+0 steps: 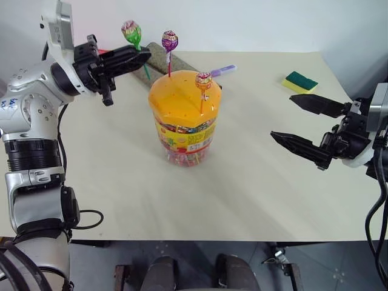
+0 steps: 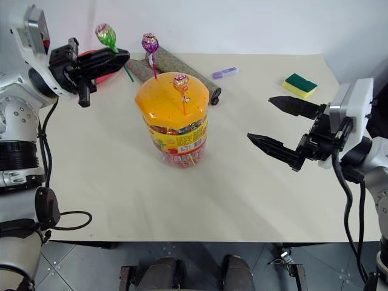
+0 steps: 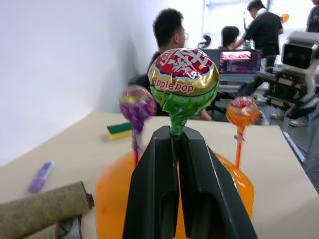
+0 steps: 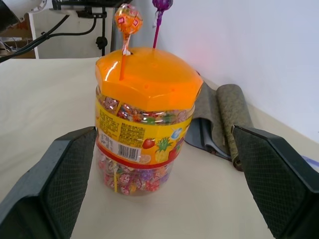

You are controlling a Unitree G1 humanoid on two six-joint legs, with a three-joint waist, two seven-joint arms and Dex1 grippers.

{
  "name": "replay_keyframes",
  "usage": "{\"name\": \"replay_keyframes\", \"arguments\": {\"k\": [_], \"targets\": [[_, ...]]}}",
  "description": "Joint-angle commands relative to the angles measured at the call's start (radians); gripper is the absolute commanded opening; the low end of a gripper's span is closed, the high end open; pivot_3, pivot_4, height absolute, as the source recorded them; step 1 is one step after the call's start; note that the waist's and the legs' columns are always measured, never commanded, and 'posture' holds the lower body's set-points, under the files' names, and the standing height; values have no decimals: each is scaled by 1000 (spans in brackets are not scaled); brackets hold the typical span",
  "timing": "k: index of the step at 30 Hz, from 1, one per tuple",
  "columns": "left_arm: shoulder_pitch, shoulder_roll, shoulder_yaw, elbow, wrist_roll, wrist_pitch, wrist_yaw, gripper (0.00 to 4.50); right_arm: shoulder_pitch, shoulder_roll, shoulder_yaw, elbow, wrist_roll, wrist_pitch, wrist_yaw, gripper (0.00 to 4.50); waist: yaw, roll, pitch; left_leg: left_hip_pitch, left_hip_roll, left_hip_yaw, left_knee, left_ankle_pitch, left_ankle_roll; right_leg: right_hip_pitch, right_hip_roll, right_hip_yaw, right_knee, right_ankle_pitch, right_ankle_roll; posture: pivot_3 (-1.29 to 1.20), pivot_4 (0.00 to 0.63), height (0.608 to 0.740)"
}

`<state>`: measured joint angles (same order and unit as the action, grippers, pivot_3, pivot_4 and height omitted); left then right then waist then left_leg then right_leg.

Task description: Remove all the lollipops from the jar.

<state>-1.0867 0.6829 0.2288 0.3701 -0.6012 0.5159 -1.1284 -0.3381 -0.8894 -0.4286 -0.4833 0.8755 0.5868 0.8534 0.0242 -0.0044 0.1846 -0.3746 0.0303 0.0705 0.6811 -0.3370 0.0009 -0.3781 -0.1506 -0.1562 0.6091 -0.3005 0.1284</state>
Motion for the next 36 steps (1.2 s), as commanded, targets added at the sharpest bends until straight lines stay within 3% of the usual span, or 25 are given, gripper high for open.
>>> {"name": "replay_keyframes", "arguments": {"k": [1,5,8,16,20,25,36], "targets": [[-49,12,112,-12,-26,24,183,22,-19,-19,1,5,-10,-28,29,4500,-1,-2,1,0,0,0,0,0,0,0,0,0,0,0,0,0,150,740],[74,135,114,-106,32,259,356,22,-36,-20,11,18,-6,-26,44,4500,-12,-2,1,1,0,0,-1,0,0,0,0,0,0,0,0,0,150,740],[256,212,152,-208,23,382,401,22,-58,-18,42,49,-25,-37,69,4500,-25,-2,1,1,0,0,-2,0,0,0,0,1,1,0,0,0,150,740],[608,263,213,-313,32,490,455,22,-120,0,118,111,-68,-62,115,4500,-9,-8,5,0,0,-1,0,-1,-1,-1,0,2,1,0,0,0,150,740],[759,268,175,-318,125,476,533,22,-120,10,142,122,-88,-78,135,4500,-7,-8,5,0,1,0,-1,-1,-1,-1,0,2,1,0,0,0,150,740],[813,283,121,-327,175,507,555,1306,-112,18,142,122,-96,-85,142,4500,4,-8,5,0,1,0,0,-1,-1,-2,-1,2,2,0,0,0,150,740],[749,314,138,-382,157,560,536,4460,-94,6,122,117,-95,-79,147,4500,-1,-8,5,0,1,5,-1,-2,-2,-7,0,7,5,0,0,0,150,740]]}}
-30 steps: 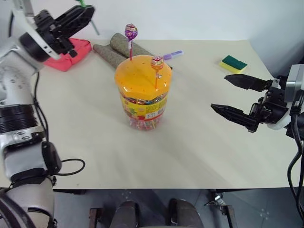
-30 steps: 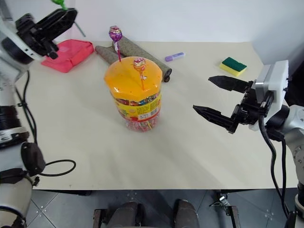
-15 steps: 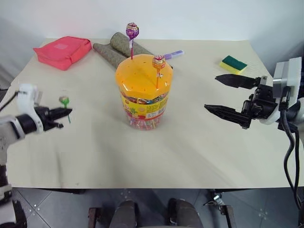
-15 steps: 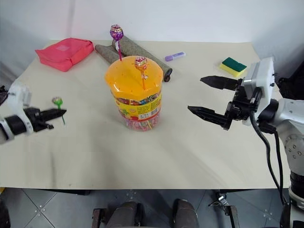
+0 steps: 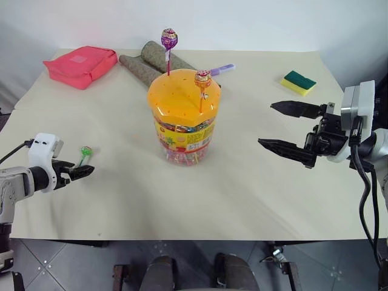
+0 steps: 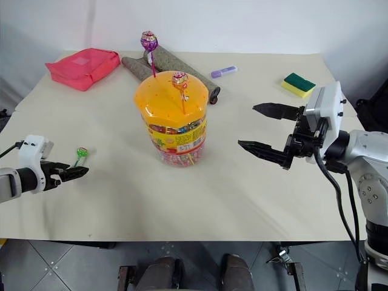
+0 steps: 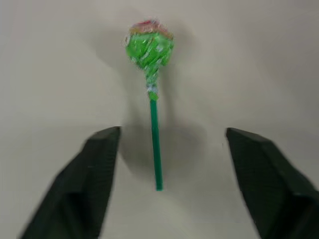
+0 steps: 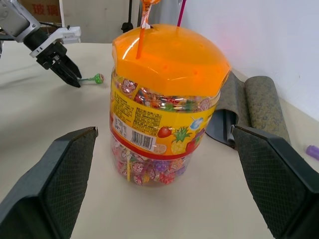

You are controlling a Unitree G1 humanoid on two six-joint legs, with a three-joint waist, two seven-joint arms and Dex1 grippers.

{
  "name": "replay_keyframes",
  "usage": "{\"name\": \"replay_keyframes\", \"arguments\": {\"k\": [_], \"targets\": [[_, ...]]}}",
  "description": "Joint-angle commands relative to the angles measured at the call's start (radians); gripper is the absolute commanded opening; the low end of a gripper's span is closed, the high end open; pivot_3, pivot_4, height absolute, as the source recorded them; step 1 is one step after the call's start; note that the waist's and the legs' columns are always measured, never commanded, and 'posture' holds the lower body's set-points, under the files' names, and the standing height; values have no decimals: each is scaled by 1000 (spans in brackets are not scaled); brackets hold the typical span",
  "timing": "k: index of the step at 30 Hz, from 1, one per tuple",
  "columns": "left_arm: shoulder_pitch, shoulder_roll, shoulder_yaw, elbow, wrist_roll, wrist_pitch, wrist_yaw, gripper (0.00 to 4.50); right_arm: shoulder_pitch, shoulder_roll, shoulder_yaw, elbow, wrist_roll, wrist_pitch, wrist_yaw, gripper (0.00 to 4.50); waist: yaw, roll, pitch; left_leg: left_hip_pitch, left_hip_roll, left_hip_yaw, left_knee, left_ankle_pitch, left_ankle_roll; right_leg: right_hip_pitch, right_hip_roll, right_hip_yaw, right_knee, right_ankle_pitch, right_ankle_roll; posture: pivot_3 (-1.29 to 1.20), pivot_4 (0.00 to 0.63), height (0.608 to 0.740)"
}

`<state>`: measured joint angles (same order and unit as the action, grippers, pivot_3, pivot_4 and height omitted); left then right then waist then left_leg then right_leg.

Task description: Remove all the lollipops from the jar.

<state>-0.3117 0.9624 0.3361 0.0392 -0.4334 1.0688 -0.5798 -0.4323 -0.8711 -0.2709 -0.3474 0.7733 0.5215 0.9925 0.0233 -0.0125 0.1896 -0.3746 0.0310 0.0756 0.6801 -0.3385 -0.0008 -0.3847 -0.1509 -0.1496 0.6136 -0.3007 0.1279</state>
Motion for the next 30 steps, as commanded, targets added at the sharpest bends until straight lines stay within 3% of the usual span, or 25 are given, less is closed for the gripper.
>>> {"name": "replay_keyframes", "arguments": {"k": [1,9,16,23,30], "targets": [[-32,42,35,-57,-14,16,-16,4460,0,-14,-36,-18,7,-14,8,4500,1,0,0,0,0,1,0,0,0,-1,0,1,1,0,0,0,150,740],[-54,140,77,-98,-16,17,-54,4460,10,-23,-55,-17,3,-17,15,4500,-1,-1,0,-2,0,11,0,0,0,-10,1,11,6,0,0,0,150,740],[-152,145,72,-64,-14,-149,-109,4460,16,-29,-66,-12,-3,-21,23,4500,1,-1,0,-1,0,15,0,-1,2,-12,1,15,7,0,0,0,150,740],[-387,-43,9,-63,-149,-383,-300,4460,20,-44,-100,-15,5,-16,23,4500,3,-2,1,-1,0,16,2,-2,3,-12,1,15,8,0,1,0,150,740],[-572,-229,-134,173,-88,-671,-480,4460,15,-24,-150,-26,63,10,-15,4500,2,-2,1,-1,0,17,3,-1,3,-12,1,16,8,0,1,0,150,740]]}}
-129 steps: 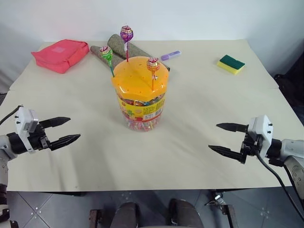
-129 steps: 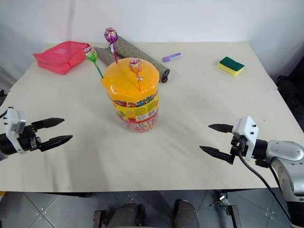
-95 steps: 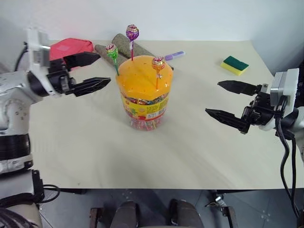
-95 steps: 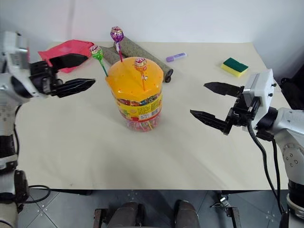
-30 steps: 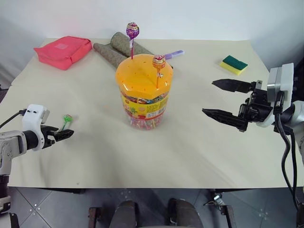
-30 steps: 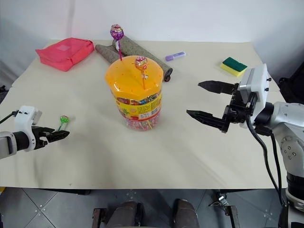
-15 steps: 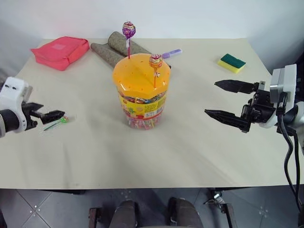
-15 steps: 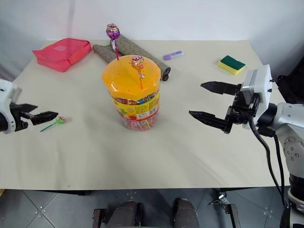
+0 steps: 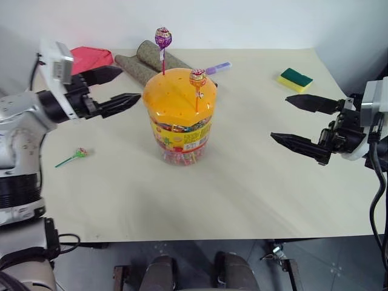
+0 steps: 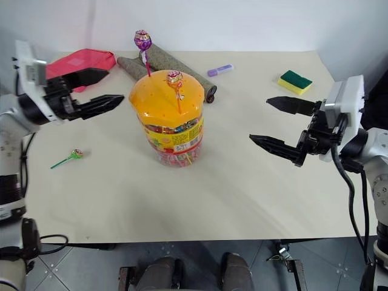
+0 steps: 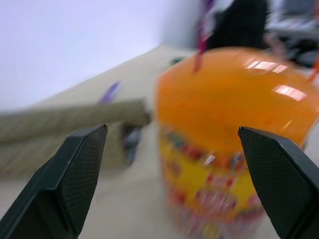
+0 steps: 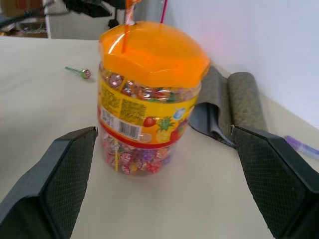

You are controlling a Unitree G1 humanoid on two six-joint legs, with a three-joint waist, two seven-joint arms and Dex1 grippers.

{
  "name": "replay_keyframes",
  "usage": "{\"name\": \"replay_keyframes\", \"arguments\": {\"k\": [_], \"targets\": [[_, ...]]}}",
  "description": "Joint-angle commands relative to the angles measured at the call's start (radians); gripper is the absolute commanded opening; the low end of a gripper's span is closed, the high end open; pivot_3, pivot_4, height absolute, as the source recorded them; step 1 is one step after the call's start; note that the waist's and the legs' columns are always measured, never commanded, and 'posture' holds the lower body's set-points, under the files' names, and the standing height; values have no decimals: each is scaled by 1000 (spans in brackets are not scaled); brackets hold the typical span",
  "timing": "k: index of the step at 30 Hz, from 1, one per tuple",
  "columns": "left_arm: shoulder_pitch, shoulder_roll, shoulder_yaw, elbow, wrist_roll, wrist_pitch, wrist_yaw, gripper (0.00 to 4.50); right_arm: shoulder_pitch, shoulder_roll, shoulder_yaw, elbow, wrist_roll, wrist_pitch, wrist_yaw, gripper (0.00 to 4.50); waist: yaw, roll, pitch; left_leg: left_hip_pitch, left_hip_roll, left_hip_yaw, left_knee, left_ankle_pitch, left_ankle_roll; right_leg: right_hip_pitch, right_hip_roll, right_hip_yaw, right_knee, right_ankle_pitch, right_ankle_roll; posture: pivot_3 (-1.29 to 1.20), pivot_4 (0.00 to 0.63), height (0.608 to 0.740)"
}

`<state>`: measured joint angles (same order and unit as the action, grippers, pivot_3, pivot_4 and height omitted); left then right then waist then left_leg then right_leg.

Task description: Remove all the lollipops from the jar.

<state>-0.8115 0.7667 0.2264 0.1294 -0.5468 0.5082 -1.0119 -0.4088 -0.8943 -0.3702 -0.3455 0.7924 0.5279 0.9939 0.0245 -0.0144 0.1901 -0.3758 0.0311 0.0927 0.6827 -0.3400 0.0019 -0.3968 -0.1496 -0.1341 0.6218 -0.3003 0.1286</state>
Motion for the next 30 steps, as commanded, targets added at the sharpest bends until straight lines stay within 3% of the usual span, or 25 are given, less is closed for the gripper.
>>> {"name": "replay_keyframes", "arguments": {"k": [1,8,14,17,30], "targets": [[-116,-68,-37,142,33,-149,-60,4460,-10,5,-57,-41,57,4,-26,4500,1,0,0,0,0,0,0,0,0,0,0,0,0,0,0,0,150,740],[-343,-229,-87,483,108,-345,-110,4460,-17,32,-60,-130,152,43,-117,4500,1,-1,1,0,0,0,0,0,1,0,0,0,0,0,1,0,150,740],[-470,-290,-94,646,144,-415,-140,4460,26,42,-82,-176,167,39,-173,4500,0,-2,1,-1,0,0,1,-1,2,0,0,-1,-1,0,1,0,150,740],[-496,-267,-111,651,170,-376,-148,3907,74,49,-107,-208,164,31,-207,4500,0,-2,1,-1,-1,0,1,-1,2,0,0,0,-1,0,1,0,150,740],[-553,-251,-115,620,199,-302,-132,15,101,43,-113,-216,162,9,-231,4500,0,-2,1,-1,0,0,1,-1,2,0,0,0,-1,0,1,0,150,740]]}}
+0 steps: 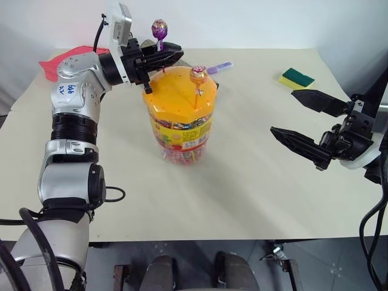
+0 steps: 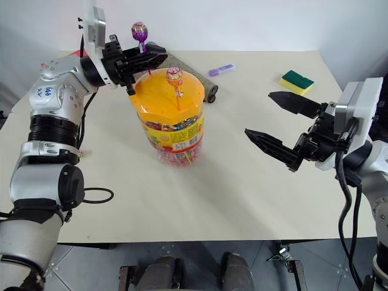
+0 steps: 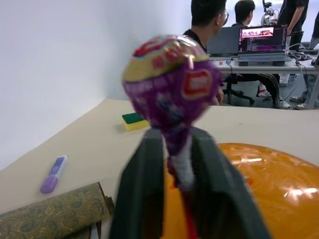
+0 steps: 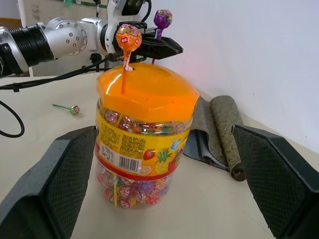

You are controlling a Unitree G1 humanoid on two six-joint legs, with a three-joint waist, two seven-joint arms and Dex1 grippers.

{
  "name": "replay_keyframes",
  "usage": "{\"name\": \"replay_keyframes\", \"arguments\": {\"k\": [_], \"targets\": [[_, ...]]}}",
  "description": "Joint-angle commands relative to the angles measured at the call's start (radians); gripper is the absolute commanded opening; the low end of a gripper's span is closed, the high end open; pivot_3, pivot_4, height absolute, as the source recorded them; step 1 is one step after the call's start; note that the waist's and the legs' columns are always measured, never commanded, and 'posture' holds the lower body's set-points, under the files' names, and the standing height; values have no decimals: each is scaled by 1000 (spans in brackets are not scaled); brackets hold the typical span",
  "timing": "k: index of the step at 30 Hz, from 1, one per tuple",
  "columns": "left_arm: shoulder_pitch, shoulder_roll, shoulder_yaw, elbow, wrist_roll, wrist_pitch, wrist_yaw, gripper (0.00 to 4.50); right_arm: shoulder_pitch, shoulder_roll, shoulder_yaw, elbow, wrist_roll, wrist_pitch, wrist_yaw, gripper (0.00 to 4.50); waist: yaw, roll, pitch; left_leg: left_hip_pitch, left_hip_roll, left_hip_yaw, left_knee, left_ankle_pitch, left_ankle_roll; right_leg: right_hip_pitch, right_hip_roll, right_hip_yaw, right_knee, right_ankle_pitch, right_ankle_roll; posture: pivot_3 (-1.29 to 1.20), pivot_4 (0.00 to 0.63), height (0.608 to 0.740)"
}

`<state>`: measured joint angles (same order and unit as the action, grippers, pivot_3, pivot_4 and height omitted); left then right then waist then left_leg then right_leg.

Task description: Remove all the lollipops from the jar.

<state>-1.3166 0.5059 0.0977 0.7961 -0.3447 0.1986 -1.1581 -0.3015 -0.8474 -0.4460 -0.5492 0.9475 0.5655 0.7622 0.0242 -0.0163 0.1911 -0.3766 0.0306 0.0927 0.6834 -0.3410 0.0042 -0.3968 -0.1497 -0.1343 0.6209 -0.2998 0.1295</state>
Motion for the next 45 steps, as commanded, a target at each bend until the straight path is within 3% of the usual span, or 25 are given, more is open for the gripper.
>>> {"name": "replay_keyframes", "arguments": {"k": [1,11,18,24,28,34,45], "targets": [[-51,9,15,-50,-4,12,15,15,-8,-4,-36,-9,6,-30,2,4500,1,0,0,0,0,0,0,0,0,0,0,0,0,0,0,0,150,740],[-93,29,43,-151,-23,107,97,15,-44,-11,1,40,-10,-44,38,4500,-1,-1,1,0,0,0,0,0,0,0,0,0,0,0,0,0,150,740],[-16,162,43,-301,30,306,251,15,-82,-24,21,76,-9,-31,72,4500,-8,-1,1,0,0,0,0,0,0,0,0,1,0,0,0,0,150,740],[239,379,72,-558,63,568,331,15,-94,-48,23,110,3,-17,118,4500,-19,-1,1,1,1,0,0,0,0,0,0,1,0,0,0,0,150,740],[511,480,192,-786,6,766,354,15,-100,-80,14,145,24,-8,187,4500,-22,-1,1,0,1,0,0,0,0,0,0,2,0,0,0,0,150,740],[788,457,283,-1029,-54,943,414,15,-141,-100,66,177,43,25,271,4500,0,-3,2,1,1,0,1,-1,0,0,-1,3,1,0,0,0,150,740],[970,426,261,-1214,-90,1178,544,15,-172,-70,119,215,16,24,296,4500,0,-3,2,1,1,0,1,-1,0,0,0,3,1,0,0,0,150,740]]}}
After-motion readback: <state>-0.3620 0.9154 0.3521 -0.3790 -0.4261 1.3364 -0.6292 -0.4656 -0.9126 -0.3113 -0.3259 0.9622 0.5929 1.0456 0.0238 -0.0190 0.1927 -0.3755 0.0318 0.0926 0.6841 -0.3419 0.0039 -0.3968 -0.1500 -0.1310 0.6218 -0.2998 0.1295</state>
